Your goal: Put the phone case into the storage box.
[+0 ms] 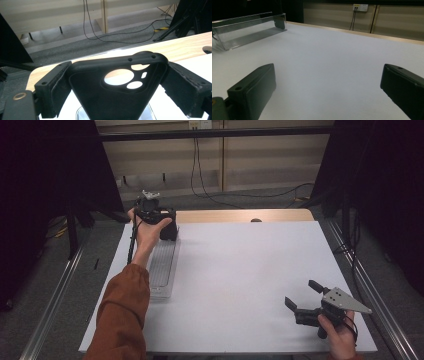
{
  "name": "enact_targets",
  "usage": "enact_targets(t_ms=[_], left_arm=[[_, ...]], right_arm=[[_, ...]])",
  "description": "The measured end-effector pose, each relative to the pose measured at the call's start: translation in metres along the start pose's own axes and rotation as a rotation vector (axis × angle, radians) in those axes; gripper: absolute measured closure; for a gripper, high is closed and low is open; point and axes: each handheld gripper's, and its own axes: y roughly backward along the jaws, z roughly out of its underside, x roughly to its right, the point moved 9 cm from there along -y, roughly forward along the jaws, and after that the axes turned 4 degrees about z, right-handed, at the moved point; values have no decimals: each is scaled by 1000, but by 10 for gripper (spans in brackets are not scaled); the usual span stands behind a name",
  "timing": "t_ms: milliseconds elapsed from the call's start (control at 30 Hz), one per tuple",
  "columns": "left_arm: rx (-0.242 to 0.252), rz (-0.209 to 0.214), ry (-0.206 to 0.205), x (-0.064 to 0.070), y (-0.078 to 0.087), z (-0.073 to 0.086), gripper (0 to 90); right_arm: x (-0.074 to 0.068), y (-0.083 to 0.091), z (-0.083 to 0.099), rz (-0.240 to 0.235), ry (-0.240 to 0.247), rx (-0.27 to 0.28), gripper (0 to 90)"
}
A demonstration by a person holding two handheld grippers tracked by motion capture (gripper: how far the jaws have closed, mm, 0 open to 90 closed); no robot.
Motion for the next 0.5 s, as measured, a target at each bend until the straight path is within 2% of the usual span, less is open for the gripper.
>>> enact_targets(t_ms=[167, 500], left_arm=[[11, 4, -12, 3, -3, 0, 111], [30, 24, -10, -1, -5, -1, 86]], right_arm=[[0, 0, 0, 2, -1, 0, 0], [1, 0, 0, 2, -2, -1, 0]])
